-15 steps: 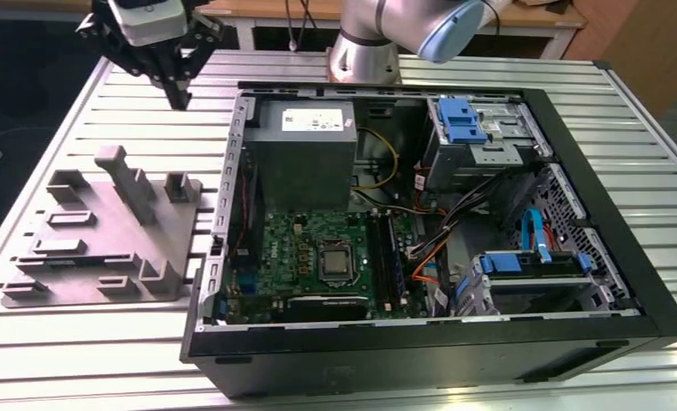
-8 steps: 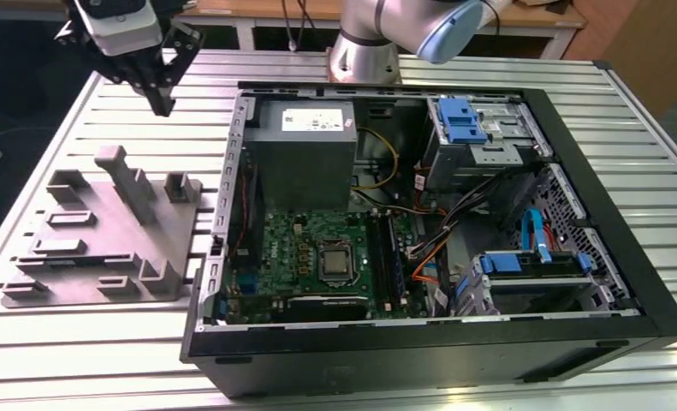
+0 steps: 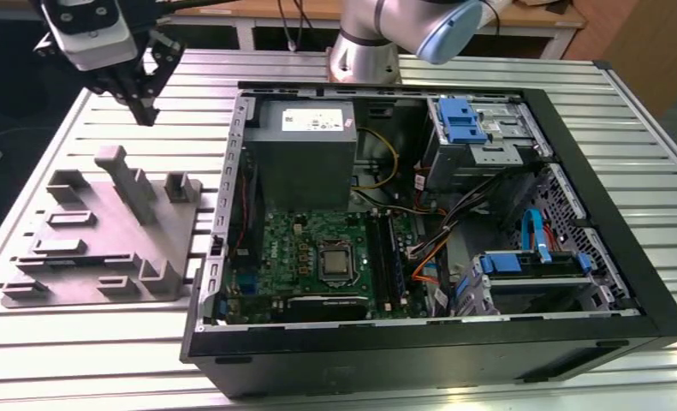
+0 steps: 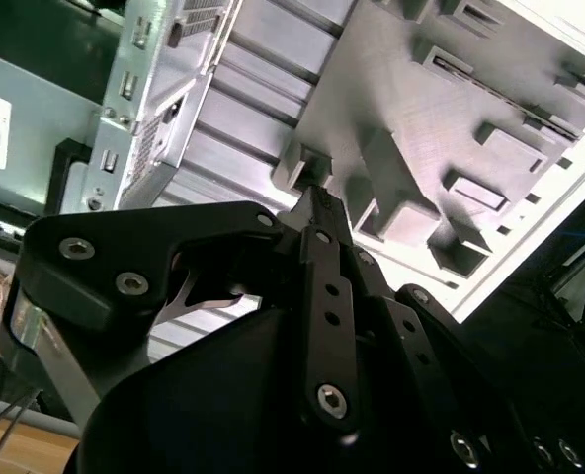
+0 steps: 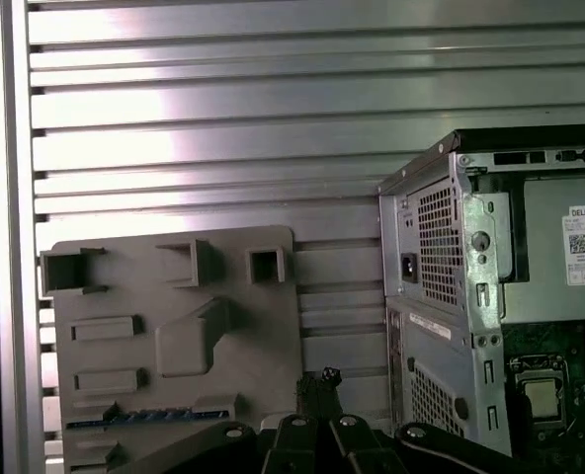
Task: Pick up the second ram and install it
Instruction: 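Reach for the second ram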
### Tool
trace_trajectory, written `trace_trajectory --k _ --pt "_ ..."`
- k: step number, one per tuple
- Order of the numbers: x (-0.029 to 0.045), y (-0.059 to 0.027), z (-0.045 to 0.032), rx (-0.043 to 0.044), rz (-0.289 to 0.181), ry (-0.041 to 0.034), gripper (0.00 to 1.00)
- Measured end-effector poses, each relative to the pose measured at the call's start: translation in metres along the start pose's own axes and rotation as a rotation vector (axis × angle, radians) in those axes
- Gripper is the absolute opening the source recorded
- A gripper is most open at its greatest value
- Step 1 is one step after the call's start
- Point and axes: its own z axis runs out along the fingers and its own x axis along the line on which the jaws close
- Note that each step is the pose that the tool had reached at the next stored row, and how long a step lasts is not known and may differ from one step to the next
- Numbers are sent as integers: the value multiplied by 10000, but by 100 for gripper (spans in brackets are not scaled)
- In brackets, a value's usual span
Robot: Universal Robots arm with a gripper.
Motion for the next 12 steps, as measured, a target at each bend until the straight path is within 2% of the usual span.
trace_trajectory --k 12 --pt "271 -111 109 0 0 0 11"
